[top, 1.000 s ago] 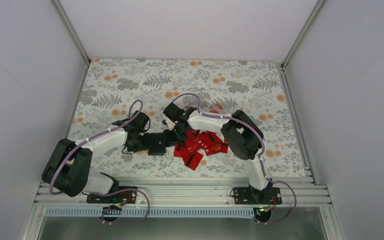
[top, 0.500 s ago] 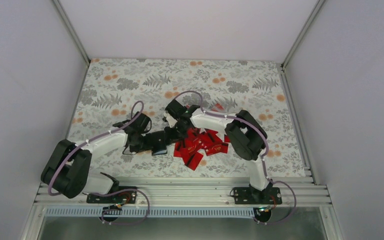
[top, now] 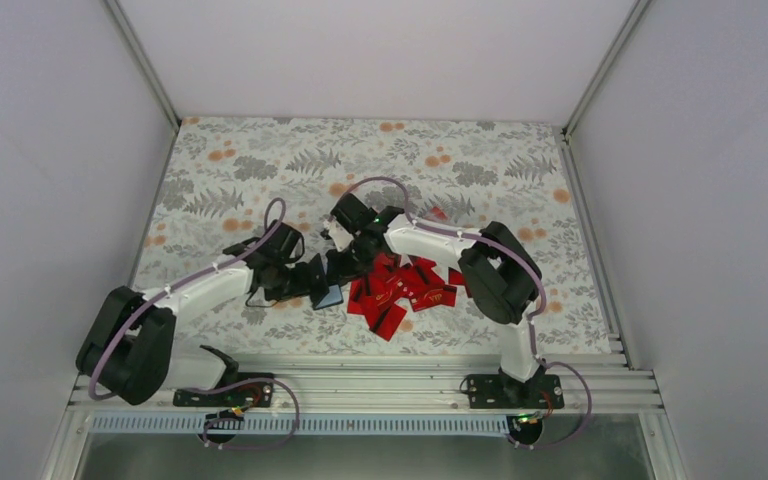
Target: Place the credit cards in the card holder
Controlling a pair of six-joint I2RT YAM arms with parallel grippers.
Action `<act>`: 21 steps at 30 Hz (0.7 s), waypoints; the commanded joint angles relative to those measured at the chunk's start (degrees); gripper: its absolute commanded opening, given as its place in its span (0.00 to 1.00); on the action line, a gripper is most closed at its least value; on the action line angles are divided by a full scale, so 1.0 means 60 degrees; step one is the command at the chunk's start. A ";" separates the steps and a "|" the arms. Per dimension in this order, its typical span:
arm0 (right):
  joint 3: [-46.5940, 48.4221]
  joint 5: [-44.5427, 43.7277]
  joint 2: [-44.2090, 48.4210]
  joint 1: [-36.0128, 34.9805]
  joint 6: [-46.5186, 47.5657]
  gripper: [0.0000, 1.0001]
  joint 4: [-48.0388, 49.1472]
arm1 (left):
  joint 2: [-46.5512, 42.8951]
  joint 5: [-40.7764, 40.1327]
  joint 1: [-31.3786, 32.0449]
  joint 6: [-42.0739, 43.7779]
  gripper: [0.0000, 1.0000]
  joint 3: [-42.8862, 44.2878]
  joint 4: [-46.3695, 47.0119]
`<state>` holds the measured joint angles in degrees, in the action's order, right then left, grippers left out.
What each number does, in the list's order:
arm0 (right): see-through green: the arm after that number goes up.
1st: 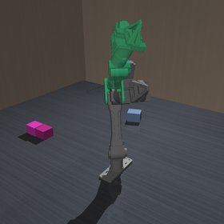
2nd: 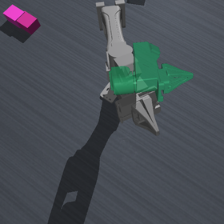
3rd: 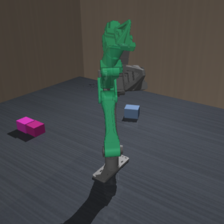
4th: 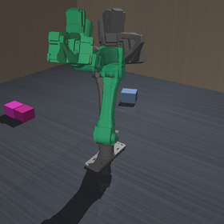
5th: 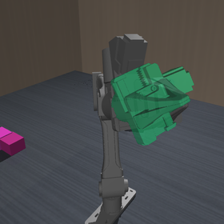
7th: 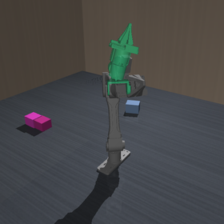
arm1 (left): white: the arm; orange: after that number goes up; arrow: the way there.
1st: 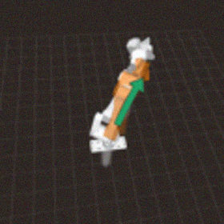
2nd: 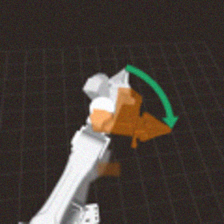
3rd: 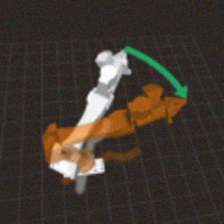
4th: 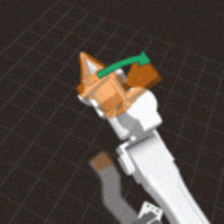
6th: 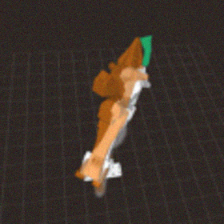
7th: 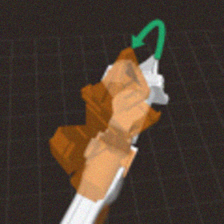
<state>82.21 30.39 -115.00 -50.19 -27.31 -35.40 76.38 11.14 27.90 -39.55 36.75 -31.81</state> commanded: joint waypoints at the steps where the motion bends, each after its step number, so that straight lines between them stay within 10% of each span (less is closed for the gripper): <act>1: 0.0398 0.0299 0.0221 -0.0063 0.0277 0.08 -0.0050 | -0.0594 -0.0152 0.0052 -0.0153 0.27 0.0458 -0.0387; 21: 0.1414 0.1069 -0.0411 -0.0502 0.0865 0.09 -0.0233 | -0.2827 -0.1129 0.0038 -0.0620 0.27 0.1628 -0.2670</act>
<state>88.14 33.87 -115.92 -51.57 -24.03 -36.91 61.87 6.50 27.94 -41.69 43.90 -43.88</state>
